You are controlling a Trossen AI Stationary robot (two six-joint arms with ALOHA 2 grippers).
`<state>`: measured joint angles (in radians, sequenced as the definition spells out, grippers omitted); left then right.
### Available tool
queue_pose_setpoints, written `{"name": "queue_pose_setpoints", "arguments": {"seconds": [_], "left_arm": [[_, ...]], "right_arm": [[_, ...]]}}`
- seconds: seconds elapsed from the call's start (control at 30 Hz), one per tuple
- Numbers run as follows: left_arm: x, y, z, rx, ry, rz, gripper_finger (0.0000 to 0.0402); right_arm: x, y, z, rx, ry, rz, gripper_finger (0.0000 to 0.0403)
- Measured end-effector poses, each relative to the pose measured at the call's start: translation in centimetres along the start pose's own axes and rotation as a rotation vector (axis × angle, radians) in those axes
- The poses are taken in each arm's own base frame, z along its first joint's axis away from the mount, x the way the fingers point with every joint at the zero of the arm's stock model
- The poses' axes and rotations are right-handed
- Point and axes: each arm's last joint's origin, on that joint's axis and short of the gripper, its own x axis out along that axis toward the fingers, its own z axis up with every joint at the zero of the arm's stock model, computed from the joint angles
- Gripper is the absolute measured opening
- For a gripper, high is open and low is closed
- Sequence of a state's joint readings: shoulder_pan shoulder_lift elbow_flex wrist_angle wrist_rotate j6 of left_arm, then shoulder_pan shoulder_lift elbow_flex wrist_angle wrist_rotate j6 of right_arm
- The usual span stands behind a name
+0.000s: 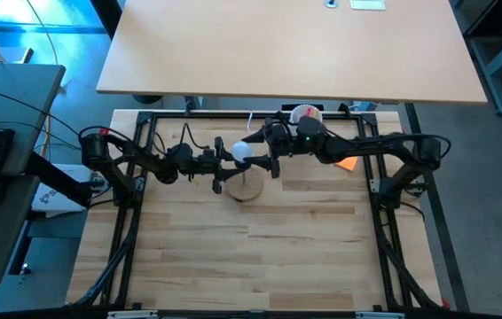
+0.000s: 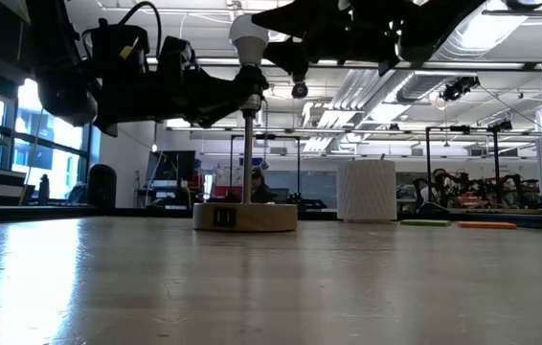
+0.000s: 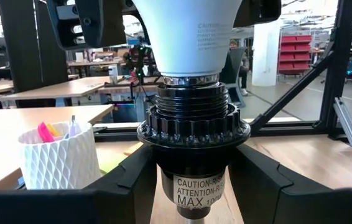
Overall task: Screw lightbulb
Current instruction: Insert the light bulb into the lamp
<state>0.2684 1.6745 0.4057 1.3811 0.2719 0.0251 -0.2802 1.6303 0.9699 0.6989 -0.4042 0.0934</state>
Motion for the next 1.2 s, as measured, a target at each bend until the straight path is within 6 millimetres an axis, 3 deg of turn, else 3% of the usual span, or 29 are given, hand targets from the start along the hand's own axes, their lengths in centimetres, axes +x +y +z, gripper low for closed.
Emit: {"name": "queue_pose_setpoints", "arguments": {"seconds": [0.27, 0.6, 0.8, 1.2], "left_arm": [[0.0, 0.0, 0.0, -0.011, 0.0, 0.0, 0.0159], [0.0, 0.0, 0.0, -0.017, 0.001, 0.0, 0.0159], [0.0, 0.0, 0.0, -0.022, -0.001, 0.006, 0.0159], [0.2, -0.6, 0.2, -0.023, -0.016, 0.177, 0.0159]], "right_arm": [[0.2, -0.3, 0.2, 0.007, -0.008, 0.008, 0.0302], [2.5, -1.0, 1.3, 0.013, 0.09, 0.06, 0.0301], [2.5, -1.1, 1.5, 0.009, 0.105, 0.041, 0.027], [3.6, 1.3, 1.2, -0.026, 0.107, -0.277, 0.0243]]}}
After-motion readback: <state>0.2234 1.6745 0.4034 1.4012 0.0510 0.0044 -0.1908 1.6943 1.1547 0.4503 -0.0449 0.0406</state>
